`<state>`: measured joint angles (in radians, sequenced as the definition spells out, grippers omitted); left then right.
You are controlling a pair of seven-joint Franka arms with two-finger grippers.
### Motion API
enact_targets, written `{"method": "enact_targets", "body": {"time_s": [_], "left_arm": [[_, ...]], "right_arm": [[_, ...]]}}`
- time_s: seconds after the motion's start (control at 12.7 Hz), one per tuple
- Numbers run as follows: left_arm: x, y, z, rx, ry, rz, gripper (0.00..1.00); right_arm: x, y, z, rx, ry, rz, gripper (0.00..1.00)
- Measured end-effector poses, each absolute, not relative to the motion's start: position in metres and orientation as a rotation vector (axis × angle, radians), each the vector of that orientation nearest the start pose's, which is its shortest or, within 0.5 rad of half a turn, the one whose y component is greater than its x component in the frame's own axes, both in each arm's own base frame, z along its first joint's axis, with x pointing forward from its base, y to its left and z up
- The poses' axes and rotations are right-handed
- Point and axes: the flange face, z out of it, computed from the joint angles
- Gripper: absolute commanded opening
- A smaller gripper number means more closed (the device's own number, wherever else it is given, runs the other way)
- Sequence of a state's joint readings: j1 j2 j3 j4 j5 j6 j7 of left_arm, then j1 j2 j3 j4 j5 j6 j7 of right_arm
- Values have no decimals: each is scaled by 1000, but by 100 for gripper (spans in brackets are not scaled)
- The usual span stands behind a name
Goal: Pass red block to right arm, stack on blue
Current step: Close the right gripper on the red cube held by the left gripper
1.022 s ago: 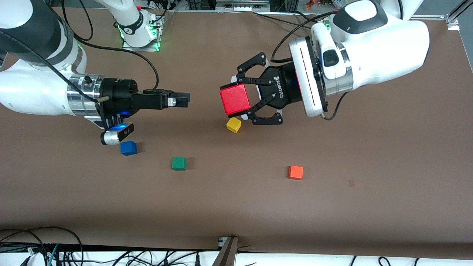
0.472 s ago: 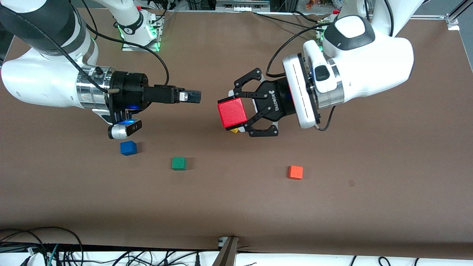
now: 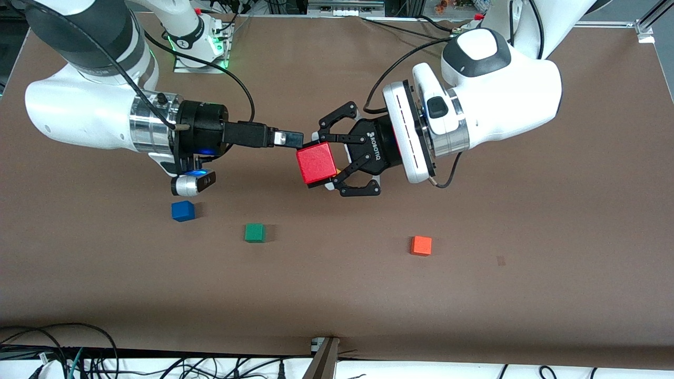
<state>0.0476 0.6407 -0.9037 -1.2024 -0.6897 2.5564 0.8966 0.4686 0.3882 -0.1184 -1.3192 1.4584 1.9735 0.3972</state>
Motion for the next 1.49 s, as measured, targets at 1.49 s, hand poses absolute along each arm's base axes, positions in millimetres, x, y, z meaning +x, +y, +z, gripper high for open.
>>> {"method": "enact_targets", "body": {"time_s": [1.49], "left_arm": [[643, -386, 604, 1731, -904, 985, 0]], "right_arm": [[662, 330, 591, -1731, 398, 218, 100]]}}
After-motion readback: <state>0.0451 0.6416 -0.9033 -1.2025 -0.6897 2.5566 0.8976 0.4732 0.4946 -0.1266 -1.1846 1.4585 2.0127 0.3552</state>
